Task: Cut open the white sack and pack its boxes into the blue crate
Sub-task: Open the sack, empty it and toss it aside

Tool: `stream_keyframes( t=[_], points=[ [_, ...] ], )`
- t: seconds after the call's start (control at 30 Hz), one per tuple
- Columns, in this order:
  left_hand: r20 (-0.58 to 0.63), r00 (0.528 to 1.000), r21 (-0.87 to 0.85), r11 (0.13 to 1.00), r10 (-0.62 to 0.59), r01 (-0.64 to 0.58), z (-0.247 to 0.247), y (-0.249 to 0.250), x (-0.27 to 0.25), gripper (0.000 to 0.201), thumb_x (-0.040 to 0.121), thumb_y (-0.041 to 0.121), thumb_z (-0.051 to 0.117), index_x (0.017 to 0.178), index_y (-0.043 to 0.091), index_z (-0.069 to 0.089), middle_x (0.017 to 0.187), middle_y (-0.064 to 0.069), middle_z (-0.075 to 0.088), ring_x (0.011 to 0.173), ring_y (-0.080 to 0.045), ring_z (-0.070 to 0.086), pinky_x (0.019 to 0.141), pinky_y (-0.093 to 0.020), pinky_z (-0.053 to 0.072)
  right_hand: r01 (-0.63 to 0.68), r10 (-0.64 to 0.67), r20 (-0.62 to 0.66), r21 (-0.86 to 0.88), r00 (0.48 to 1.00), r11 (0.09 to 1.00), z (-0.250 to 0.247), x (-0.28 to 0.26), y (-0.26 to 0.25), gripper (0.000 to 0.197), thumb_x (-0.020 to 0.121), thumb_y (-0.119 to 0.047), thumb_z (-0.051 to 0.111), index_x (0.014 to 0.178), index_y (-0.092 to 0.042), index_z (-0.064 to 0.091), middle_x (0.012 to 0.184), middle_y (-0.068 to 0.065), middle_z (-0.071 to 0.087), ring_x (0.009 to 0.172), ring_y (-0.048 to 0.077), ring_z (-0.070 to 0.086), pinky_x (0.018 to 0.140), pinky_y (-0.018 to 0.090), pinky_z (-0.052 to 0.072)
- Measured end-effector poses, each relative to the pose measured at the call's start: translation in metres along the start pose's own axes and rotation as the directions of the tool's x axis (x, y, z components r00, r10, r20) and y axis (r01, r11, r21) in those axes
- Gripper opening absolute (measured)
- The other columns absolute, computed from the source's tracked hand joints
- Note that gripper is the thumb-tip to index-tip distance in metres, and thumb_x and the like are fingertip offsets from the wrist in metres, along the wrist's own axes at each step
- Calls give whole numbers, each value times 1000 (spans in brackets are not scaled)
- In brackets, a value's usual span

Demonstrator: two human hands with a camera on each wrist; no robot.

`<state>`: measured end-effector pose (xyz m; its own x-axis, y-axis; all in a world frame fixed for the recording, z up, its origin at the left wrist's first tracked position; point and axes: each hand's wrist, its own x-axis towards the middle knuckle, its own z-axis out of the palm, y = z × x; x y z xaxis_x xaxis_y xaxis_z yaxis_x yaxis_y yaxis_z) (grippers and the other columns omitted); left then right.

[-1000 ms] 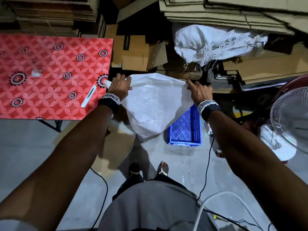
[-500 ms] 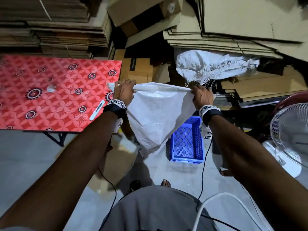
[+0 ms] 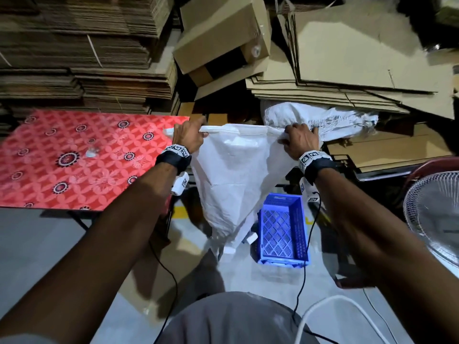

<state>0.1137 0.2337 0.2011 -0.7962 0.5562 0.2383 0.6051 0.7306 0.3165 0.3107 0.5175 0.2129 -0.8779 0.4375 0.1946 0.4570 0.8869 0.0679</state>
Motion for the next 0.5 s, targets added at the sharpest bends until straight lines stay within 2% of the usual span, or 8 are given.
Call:
stream_keyframes(
  t=[0.07,0.17,0.2,0.27,0.33,0.5],
  points=[
    [-41,999,-67,998,-9,7,1,5,-4,20,88,20,66,104,25,55,91,-16,71,88,-42,65,72,-43,50,12,-12,11,-24,1000,1000,-6,0,-2,33,90,-31,62,119,-15,59,122,11,63,116,32,59,103,54,33],
    [-157,988,-110,994,-11,-7,-9,13,-5,17,89,18,63,104,21,57,92,-17,70,88,-43,64,67,-43,47,-29,30,-89,7,996,1000,-13,-7,-2,35,89,-14,56,124,-18,51,119,12,63,109,34,63,101,54,35],
    [-167,986,-106,994,-5,-13,-14,14,-3,17,88,18,62,104,22,57,93,-17,70,90,-43,64,68,-43,48,-36,36,-123,2,992,999,-16,-9,-3,37,88,-12,54,125,-18,49,117,12,65,107,34,63,99,54,35],
    [-144,989,-82,996,13,-26,-25,14,-1,19,88,18,62,105,24,57,98,-15,70,96,-40,63,79,-44,48,-31,28,-145,-19,989,999,-22,-13,-4,34,89,-11,52,122,-18,50,112,12,69,105,35,63,98,53,35],
    [-143,989,-37,999,34,-40,-30,12,-2,19,88,18,61,106,25,60,100,-13,70,103,-37,61,90,-46,42,-49,45,-151,-22,988,999,-27,-15,-6,32,87,-9,52,118,-17,53,111,12,69,104,35,62,97,52,34],
    [-185,981,21,998,60,-57,-29,15,-12,20,86,16,59,105,24,61,101,-5,71,105,-33,61,92,-47,39,-74,74,-169,3,983,997,-34,-21,-14,27,84,-9,53,109,-17,57,107,10,66,101,34,60,95,51,33]
  ],
)
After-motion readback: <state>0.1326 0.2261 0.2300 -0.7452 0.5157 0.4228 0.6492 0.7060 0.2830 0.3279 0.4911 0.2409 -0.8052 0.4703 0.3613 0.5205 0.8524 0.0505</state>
